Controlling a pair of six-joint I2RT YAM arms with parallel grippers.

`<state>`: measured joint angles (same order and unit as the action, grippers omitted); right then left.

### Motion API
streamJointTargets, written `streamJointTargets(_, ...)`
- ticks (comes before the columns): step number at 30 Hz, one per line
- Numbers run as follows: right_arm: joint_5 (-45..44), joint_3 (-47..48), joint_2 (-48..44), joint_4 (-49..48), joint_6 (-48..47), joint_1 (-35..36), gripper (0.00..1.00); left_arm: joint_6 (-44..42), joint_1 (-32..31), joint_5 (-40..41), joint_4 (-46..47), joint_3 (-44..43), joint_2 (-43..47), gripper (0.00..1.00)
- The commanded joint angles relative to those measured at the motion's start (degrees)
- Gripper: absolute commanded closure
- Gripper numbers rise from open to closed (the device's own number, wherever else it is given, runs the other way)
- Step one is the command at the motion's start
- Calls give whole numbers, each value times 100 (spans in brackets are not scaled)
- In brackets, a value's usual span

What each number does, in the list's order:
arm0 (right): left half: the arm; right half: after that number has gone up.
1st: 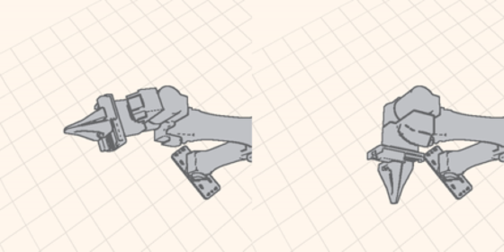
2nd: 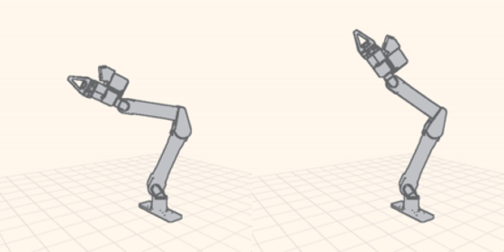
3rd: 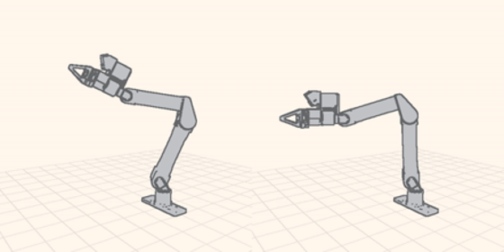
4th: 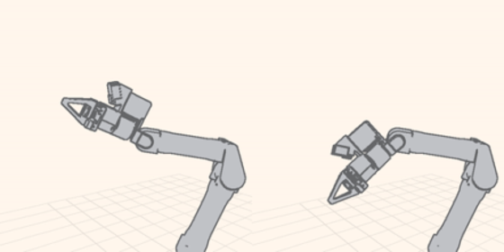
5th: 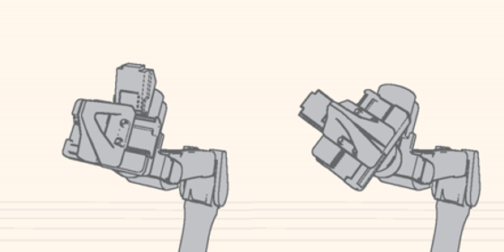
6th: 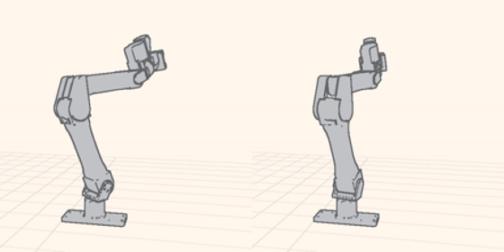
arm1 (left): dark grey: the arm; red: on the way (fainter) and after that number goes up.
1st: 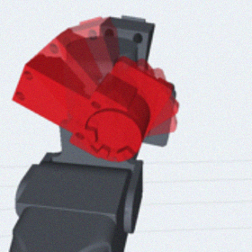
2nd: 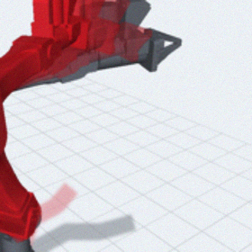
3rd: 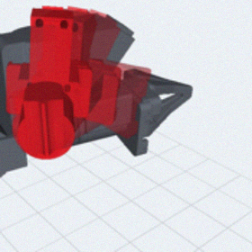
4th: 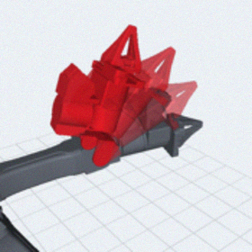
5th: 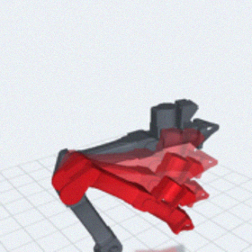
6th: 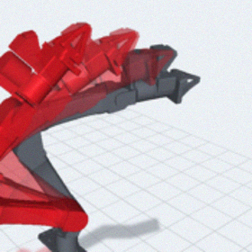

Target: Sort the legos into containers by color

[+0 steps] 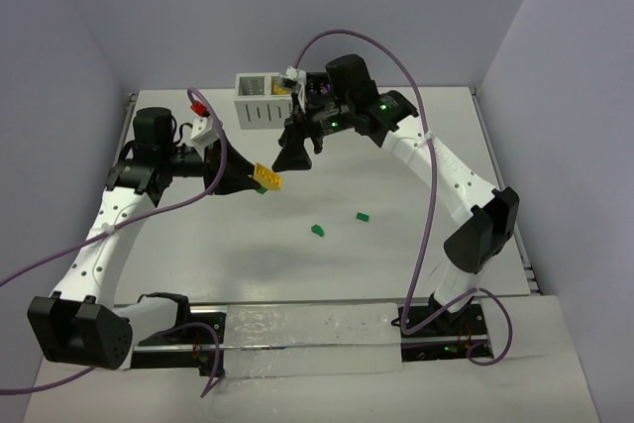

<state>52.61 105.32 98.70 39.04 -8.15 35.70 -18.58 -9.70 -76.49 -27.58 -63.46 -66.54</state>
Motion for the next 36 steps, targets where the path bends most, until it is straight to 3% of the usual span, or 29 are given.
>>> streamJointTargets(1, 243, -11, -211, -76, -110, 207, 0, 29, -87, -62, 97, -52, 54, 98)
streamJointTargets(17, 7, -20, -120, 16, -336, 598, 0, 317, -197, 42, 306, -61, -41, 99)
streamJointTargets(21, 52, 12, -87, -117, -266, 604, 7, 333, -203, 69, 311, -56, -44, 100)
streamJointTargets(24, 65, 112, -20, -80, -278, 604, 27, 387, -207, 93, 356, -52, -60, 100)
streamJointTargets(27, 59, 228, 67, 3, -311, 611, 34, 462, -207, 101, 395, -66, -92, 100)
streamJointTargets(34, 109, 410, 220, 81, -323, 604, 35, 508, -216, 121, 398, -162, -205, 100)
streamJointTargets(36, 102, 519, 313, 177, -348, 604, 31, 525, -216, 122, 399, -167, -227, 100)
